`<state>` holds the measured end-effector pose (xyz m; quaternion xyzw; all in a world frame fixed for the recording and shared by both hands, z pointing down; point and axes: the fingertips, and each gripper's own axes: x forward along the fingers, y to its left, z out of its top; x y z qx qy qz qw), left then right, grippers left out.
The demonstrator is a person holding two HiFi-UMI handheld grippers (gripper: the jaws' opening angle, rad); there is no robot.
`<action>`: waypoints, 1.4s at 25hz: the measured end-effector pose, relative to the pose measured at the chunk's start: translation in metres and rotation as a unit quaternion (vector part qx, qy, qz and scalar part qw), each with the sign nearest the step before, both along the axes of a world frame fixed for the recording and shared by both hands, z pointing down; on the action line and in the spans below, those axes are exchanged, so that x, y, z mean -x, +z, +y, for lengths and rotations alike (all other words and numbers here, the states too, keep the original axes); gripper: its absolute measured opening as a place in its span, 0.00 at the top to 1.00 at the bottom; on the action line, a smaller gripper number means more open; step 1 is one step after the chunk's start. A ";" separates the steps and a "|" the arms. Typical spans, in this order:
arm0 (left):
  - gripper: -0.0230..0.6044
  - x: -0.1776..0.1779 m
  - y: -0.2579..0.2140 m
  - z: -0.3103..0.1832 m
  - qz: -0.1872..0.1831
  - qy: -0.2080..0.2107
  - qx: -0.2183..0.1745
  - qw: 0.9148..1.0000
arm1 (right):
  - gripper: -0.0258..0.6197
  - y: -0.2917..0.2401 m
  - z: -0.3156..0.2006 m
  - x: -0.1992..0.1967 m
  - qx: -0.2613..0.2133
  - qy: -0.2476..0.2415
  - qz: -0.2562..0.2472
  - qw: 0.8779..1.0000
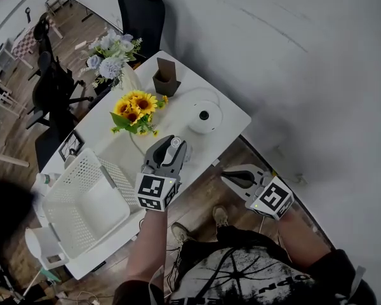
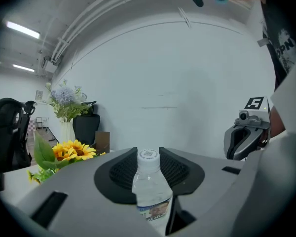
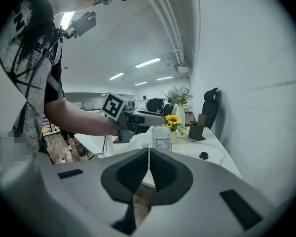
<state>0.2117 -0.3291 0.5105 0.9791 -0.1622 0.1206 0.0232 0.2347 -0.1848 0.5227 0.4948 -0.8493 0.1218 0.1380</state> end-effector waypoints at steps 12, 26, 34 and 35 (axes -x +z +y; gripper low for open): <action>0.73 -0.001 0.004 0.003 -0.023 -0.006 -0.044 0.999 | 0.92 0.002 0.006 0.002 0.001 0.001 0.001 1.000; 0.69 0.025 -0.017 0.014 0.000 -0.013 -0.023 1.000 | 0.92 -0.015 0.005 0.020 -0.021 0.006 0.015 1.000; 0.69 0.058 -0.035 0.035 0.014 -0.010 -0.002 1.000 | 0.92 -0.035 -0.004 0.042 -0.041 -0.004 0.010 0.999; 0.71 0.062 -0.036 0.039 0.019 -0.007 0.006 1.000 | 0.92 -0.037 -0.005 0.046 -0.044 -0.006 0.010 0.999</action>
